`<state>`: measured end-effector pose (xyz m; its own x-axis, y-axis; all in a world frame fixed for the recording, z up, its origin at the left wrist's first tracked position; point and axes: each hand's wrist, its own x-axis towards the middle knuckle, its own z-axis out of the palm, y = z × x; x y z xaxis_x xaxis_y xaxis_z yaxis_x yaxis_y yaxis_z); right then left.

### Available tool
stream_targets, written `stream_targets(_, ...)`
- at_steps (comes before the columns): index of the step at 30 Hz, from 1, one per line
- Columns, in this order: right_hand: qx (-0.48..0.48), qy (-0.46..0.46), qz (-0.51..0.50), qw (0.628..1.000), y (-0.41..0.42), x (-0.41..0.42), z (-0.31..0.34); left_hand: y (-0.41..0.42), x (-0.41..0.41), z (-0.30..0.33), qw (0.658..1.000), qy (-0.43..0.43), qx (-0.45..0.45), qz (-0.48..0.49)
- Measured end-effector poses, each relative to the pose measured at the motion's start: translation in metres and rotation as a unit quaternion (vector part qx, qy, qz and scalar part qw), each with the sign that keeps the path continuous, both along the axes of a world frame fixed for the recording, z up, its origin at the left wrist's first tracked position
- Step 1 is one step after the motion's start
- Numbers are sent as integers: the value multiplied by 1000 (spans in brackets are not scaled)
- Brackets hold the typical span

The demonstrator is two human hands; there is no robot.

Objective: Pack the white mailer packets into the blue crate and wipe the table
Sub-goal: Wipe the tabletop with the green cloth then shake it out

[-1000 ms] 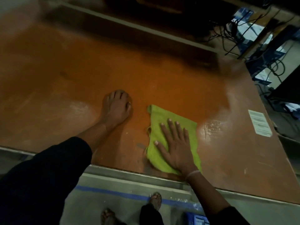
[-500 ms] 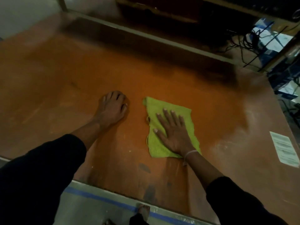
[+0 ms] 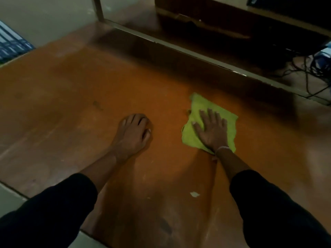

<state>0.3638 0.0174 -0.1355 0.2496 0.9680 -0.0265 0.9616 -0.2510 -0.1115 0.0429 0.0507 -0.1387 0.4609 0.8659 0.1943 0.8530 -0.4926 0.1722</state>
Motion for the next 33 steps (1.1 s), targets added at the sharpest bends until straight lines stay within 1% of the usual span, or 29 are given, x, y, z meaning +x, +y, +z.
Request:
stream_targets(1, -7, 9, -58, 998, 11, 4, -1, 1, 0, -1, 1000, 3, 3, -1)
stream_targets(2, -15, 14, -89, 996, 21, 3, -1, 3, 0, -2, 1000, 6, 6, -3)
stream_targets(3, -19, 12, -83, 996, 30, 0, -2, 4, 0, -3, 1000, 9, 7, -5)
stream_targets(4, -17, 6, -44, 999, 38, -4, -1, 5, 0, -3, 1000, 9, 7, -6)
stream_targets(6, -14, -4, 70, 997, 54, -5, 1, 5, 0, -4, 1000, 2, 10, -7)
stream_targets(7, -15, -10, 104, 994, 63, -1, 2, 5, 0, -5, 1000, -2, 13, -6)
stream_targets(8, -16, -16, 103, 994, 73, 4, 2, 5, 1, -5, 1000, -5, 15, -6)
stream_targets(9, -19, -22, 68, 997, 83, 9, 2, 6, 1, -5, 1000, -4, 16, -5)
stream_targets(11, -35, -16, -41, 998, 100, 11, 0, 6, 2, -6, 1000, -4, 18, -3)
stream_targets(12, -41, -10, -66, 997, 107, 6, 0, 5, 2, -6, 1000, -6, 21, -2)
stream_targets(13, -39, -5, -52, 998, 111, -1, 0, 5, 3, -6, 1000, -8, 24, -2)
stream_targets(16, -13, -14, 119, 993, 112, -19, -1, 4, 5, -5, 1000, -10, 28, -1)
stream_targets(17, -11, -13, 146, 989, 111, -19, -1, 4, 5, -4, 1000, -7, 27, 0)
stream_targets(18, -13, -11, 138, 990, 110, -19, -1, 4, 5, -4, 1000, -5, 24, 0)
stream_targets(21, -23, 3, 3, 1000, 107, -25, -3, 3, 6, -3, 1000, -4, 13, 0)
stream_targets(22, -22, 4, 3, 1000, 104, -34, -3, 3, 7, -3, 1000, -4, 10, 1)
stream_targets(23, -14, 2, 44, 999, 101, -42, -2, 3, 6, -3, 1000, -3, 9, 3)
stream_targets(25, -6, -8, 158, 987, 93, -49, -3, 4, 4, -4, 1000, 0, 11, 2)
stream_targets(26, -5, -12, 177, 984, 90, -47, -2, 4, 2, -5, 1000, 3, 15, -1)
stream_targets(27, -3, -15, 153, 988, 88, -44, -1, 4, 1, -5, 1000, 5, 20, -2)
stream_targets(29, -4, -6, 14, 1000, 82, -40, -3, 3, 0, -5, 1000, 0, 23, -2)
stream_targets(30, -9, 5, -34, 999, 78, -43, -3, 3, -1, -5, 1000, -5, 22, -2)
stream_targets(31, -11, 9, -29, 999, 73, -50, -2, 3, -1, -5, 1000, -10, 21, -2)
stream_targets(33, -6, -5, 79, 997, 61, -62, -2, 3, -2, -4, 1000, -18, 16, -6)
